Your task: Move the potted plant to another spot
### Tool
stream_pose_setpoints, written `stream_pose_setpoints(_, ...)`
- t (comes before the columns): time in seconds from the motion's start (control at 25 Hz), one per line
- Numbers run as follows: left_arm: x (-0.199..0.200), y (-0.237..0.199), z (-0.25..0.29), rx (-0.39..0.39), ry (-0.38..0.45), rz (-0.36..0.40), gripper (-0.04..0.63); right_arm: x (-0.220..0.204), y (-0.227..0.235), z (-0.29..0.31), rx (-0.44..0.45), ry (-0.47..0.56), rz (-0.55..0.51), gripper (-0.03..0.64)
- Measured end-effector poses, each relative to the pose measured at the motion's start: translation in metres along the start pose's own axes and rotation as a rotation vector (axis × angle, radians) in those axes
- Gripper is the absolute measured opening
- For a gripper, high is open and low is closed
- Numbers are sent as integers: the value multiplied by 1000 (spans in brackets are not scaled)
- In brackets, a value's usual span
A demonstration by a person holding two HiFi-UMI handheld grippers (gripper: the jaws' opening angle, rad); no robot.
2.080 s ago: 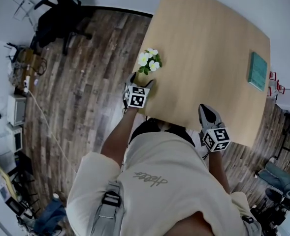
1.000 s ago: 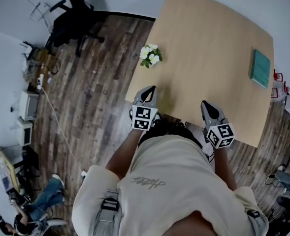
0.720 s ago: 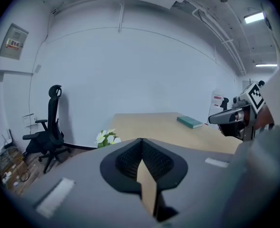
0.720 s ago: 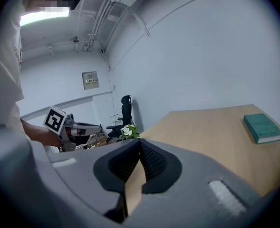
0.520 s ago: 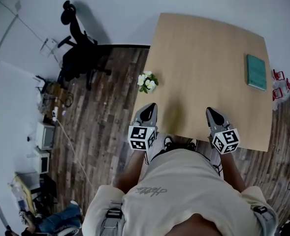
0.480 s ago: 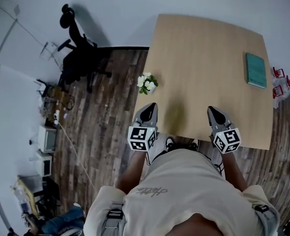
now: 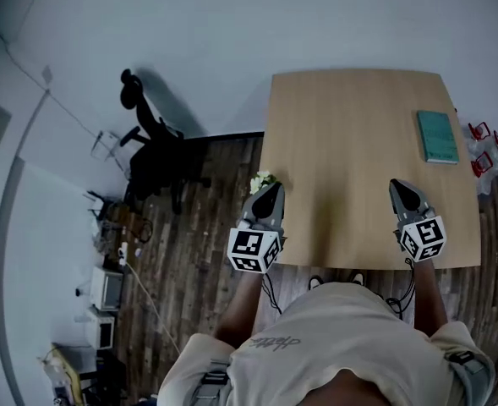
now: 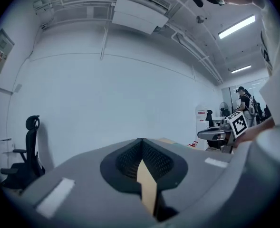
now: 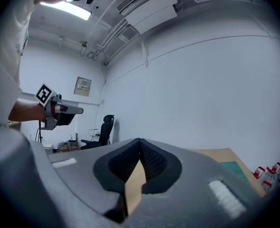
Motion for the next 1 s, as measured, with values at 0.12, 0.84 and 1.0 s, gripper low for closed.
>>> stream_pose_setpoints(0.12,20,-2,15,-35,49,21,17,37,16,3,-63,120,-31,2)
stream_pose_setpoints(0.84,41,-23,31,83,170,74,17,110,-3,34,83,203,-96,2)
stream_pose_setpoints(1.0,35,-27,21,104,158,43,17,109,-10,37,111,168,-112,2)
Point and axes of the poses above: the fingertips, and each gripper's own axes: z forward along the fingers, y to its right, x out of its top, the point moved 6 cm from there along -z, backward along the fingers, and after that the axes turned 7 degrees about y, right-handed, at the moved point
